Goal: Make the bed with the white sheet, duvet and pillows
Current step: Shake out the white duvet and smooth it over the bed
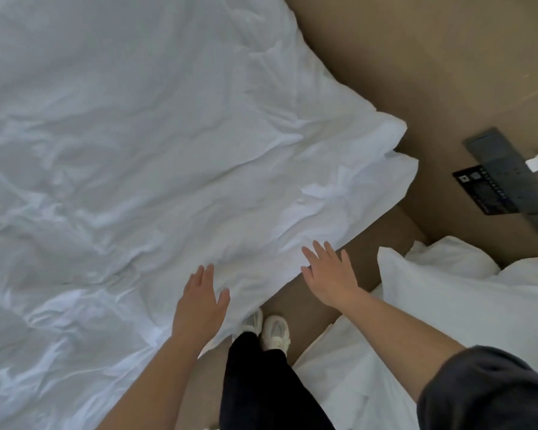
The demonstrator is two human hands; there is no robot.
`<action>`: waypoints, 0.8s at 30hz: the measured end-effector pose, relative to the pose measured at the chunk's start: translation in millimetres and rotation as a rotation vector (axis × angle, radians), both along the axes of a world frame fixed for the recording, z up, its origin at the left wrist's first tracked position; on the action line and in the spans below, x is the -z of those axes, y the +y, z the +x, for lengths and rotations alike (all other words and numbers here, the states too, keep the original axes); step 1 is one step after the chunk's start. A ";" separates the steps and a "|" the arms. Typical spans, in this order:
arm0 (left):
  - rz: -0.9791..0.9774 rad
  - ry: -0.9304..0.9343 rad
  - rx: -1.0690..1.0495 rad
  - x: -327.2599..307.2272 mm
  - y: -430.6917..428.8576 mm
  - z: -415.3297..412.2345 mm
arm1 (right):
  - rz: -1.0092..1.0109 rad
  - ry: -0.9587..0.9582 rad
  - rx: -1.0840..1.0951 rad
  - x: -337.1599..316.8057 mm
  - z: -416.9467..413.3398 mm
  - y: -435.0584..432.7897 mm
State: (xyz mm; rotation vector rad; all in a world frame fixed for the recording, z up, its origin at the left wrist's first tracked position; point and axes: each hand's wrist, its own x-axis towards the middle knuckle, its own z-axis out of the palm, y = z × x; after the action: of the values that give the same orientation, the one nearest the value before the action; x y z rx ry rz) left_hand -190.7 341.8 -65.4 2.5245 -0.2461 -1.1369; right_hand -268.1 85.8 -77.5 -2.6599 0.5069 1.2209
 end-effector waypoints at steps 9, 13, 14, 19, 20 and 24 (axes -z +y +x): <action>0.034 0.025 0.202 28.0 -138.1 32.1 | 0.108 -0.103 0.501 12.6 50.5 -131.1; 0.053 0.048 0.286 52.5 -209.2 38.4 | 0.224 -0.094 0.800 45.3 57.2 -204.5; 0.048 0.042 0.280 63.4 -227.1 41.3 | 0.233 -0.082 0.873 57.0 61.0 -224.9; 0.084 0.151 0.214 134.8 -301.0 34.9 | 0.211 -0.064 1.207 115.9 73.2 -311.5; 0.098 0.152 0.236 149.3 -312.5 31.6 | 0.201 -0.081 1.274 127.9 73.7 -325.0; 0.188 0.145 0.358 195.4 -347.1 21.2 | 0.117 -0.127 1.596 165.7 74.5 -364.6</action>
State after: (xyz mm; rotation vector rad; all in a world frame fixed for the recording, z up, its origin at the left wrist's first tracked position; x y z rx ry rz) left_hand -169.5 -5.3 -260.8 2.6100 -0.5971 -1.5361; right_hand -193.6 -278.8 -243.2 -1.3027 1.8387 0.4574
